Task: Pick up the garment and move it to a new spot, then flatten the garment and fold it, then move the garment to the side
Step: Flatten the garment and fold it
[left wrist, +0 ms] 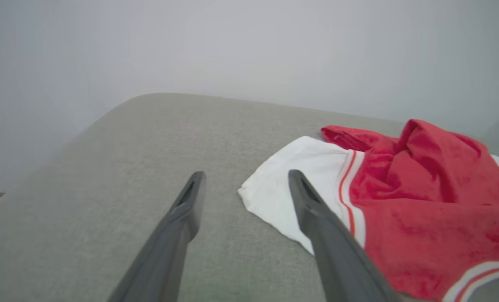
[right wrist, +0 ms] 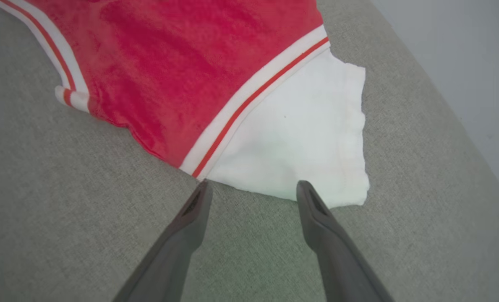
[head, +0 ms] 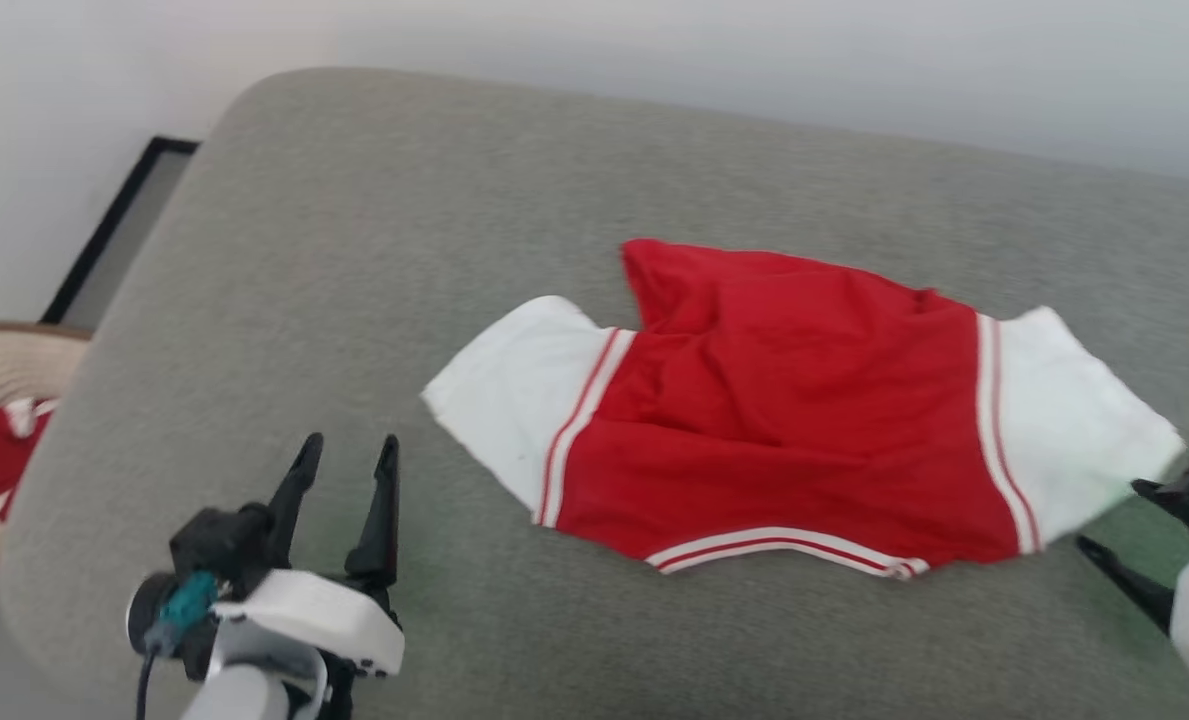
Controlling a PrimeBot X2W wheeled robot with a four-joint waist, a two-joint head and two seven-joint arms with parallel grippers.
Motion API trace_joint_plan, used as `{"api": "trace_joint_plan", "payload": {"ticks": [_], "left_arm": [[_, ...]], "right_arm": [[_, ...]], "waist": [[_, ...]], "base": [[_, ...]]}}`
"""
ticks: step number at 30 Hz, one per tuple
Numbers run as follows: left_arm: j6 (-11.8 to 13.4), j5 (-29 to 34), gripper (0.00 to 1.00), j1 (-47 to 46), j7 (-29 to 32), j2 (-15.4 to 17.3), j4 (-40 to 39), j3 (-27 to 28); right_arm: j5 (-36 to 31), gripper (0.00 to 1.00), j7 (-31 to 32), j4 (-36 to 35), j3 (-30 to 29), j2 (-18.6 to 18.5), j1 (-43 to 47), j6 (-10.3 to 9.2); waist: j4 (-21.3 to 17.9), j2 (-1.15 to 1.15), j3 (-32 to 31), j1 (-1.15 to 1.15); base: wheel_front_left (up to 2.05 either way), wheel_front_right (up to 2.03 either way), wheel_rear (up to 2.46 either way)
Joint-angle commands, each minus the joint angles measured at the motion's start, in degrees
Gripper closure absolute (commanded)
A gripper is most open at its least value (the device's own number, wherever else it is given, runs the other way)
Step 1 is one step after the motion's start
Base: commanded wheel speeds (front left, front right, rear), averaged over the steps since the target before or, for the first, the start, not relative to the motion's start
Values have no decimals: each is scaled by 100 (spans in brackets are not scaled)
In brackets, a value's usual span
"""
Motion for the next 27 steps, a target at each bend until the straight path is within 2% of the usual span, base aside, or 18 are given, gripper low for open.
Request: {"api": "trace_joint_plan", "payload": {"ticks": [1, 4, 8, 14, 22, 26, 27], "left_arm": [[-64, 116, 0, 126, -26, -132, -117, 154], [-278, 540, 0, 393, -26, -456, -337, 550], [-534, 972, 0, 549, -28, -898, -441, 917], [-788, 1353, 0, 588, -28, -1257, -574, 1256], [-926, 1404, 0, 366, -29, -1387, -695, 1354], [-949, 1204, 0, 269, -29, -1389, -762, 1309], [-956, 1156, 0, 248, -29, -1388, -782, 1301]], "right_arm": [[133, 0, 53, -80, 96, -104, -89, 0], [333, 0, 210, -206, 476, -499, -260, 0], [603, 0, 313, -246, 1041, -827, -551, 0], [773, 0, 246, 49, 1689, -1144, -1022, 0], [743, 0, 164, 329, 2483, -1013, -1607, -21], [838, 0, 146, 548, 2783, -879, -1810, -29], [845, 42, 141, 595, 2859, -860, -1837, -37]], "waist": [[249, 0, 58, 0], [421, 0, 141, 0], [598, 0, 267, 0], [757, 0, 514, 0], [771, 0, 882, 0], [716, 0, 974, 0], [704, 0, 985, 0]], "base": [[0, 0, 0], [0, 0, 0], [0, 0, 0], [0, 0, 0], [0, 0, 0], [0, 0, 0], [0, 0, 0]]}}
